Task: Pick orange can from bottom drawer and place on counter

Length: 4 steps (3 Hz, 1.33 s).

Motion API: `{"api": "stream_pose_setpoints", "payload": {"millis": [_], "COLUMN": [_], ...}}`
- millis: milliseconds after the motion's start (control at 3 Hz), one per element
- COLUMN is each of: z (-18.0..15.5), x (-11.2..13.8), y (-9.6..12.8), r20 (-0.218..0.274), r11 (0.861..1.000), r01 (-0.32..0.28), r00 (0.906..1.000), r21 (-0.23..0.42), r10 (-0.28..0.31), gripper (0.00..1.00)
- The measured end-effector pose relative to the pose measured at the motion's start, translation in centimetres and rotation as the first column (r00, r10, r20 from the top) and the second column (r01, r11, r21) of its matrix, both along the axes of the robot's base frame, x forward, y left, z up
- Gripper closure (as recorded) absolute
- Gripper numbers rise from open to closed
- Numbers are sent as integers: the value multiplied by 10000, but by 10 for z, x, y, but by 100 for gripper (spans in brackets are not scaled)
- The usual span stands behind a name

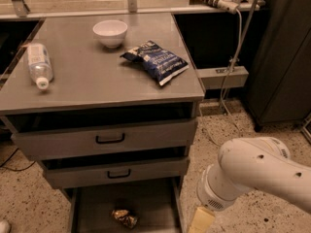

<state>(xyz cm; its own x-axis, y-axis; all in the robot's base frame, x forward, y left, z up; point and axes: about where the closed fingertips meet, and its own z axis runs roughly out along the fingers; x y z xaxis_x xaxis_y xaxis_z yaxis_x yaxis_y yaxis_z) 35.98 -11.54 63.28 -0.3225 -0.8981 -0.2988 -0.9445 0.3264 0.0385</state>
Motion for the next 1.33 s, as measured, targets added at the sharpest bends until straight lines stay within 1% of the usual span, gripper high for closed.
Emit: {"api": "stream_pose_setpoints", "payload": {"millis": [333,667,1000,1333], "z": [0,-38,-103,-173], "x": [0,1,18,25], "y": [0,5,19,39], "r20": [-8,-286,-639,-1217], "r11": [10000,9998,9995,9998], "r01": [-3,-119,-253,-178], "r00": [10000,9995,9977,9924], "r21": [-3,-142,-171,132], "r10": [3,115,241,192], "gripper": [0,0,0,0]}}
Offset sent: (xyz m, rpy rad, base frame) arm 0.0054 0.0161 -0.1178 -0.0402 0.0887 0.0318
